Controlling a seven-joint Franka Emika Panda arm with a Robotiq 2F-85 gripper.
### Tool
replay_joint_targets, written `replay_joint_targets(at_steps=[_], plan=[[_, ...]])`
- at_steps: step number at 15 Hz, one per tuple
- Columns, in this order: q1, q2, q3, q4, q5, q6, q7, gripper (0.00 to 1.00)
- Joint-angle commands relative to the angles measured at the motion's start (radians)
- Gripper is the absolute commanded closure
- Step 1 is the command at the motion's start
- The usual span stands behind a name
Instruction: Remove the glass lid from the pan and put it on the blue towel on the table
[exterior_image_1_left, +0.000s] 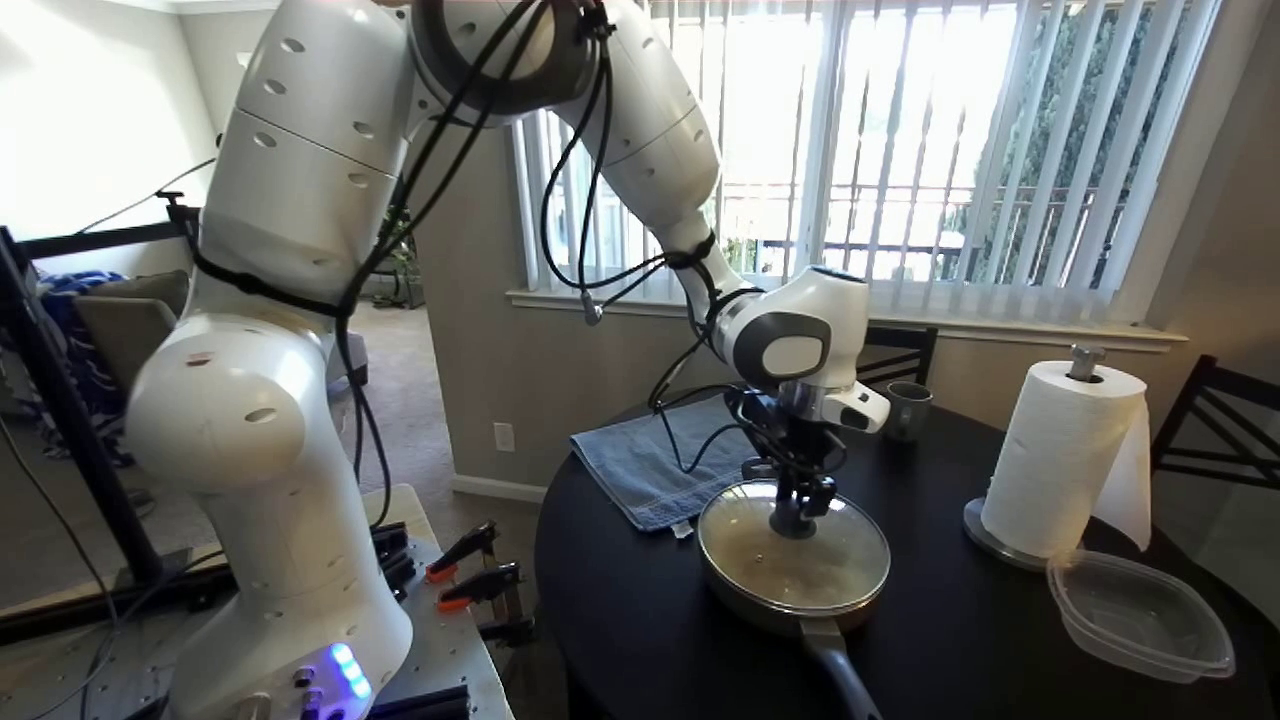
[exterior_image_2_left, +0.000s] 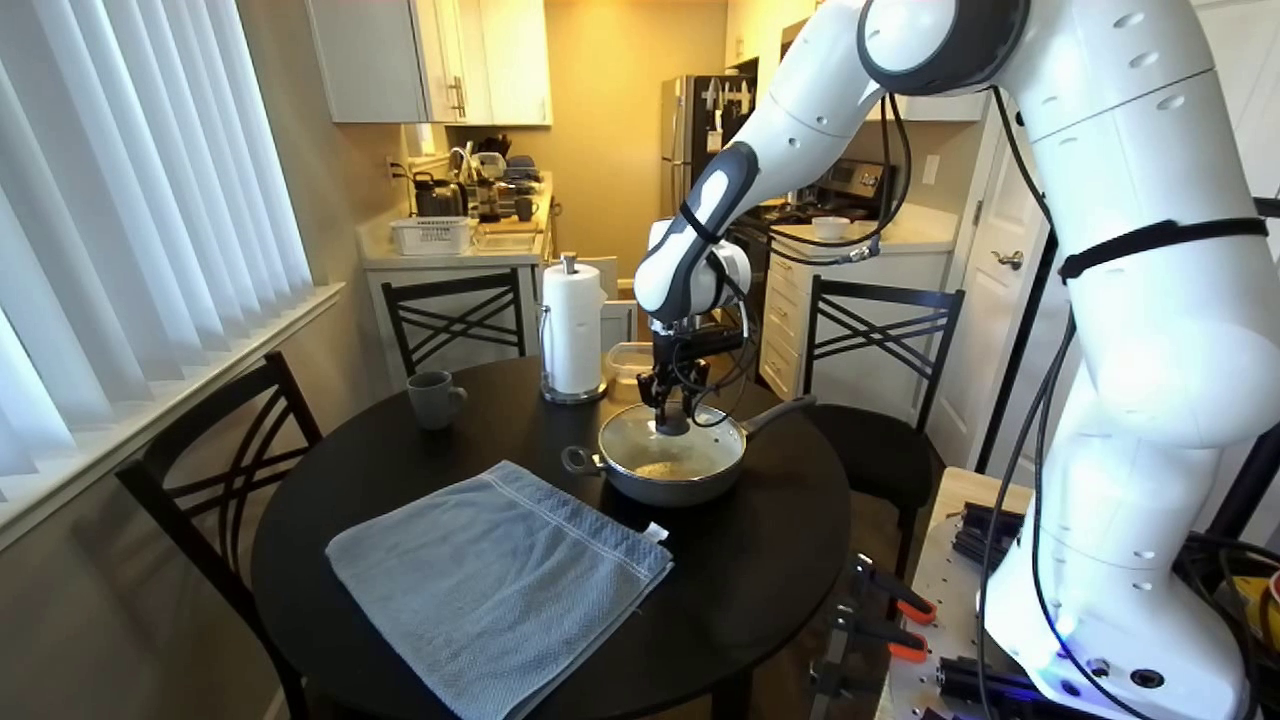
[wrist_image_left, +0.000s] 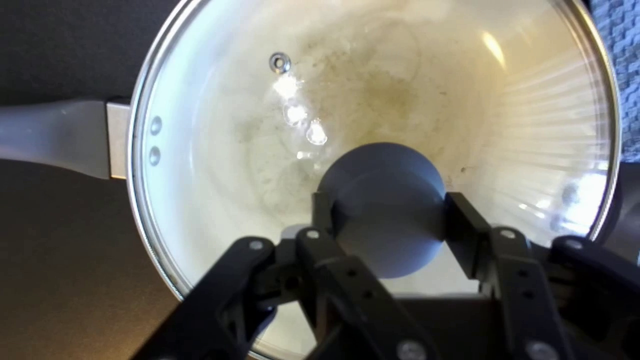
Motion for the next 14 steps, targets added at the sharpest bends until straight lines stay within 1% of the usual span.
replay_joint_targets(at_steps=[1,4,7,10,14], plan=[[0.053,-0.129,-0.002,-0.05,-0.038,-0.063,0.047,0.68],[0.097,-0.183,0.001,-0.036,-0.081,-0.134,0.076,0.68],[0.121,-0.203,0.02,-0.001,-0.095,-0.216,0.083,0.68],[0.14,-0.182,0.048,0.055,-0.102,-0.292,0.074,0.68],[0.182,-0.111,0.097,0.152,-0.127,-0.358,0.067,0.68]])
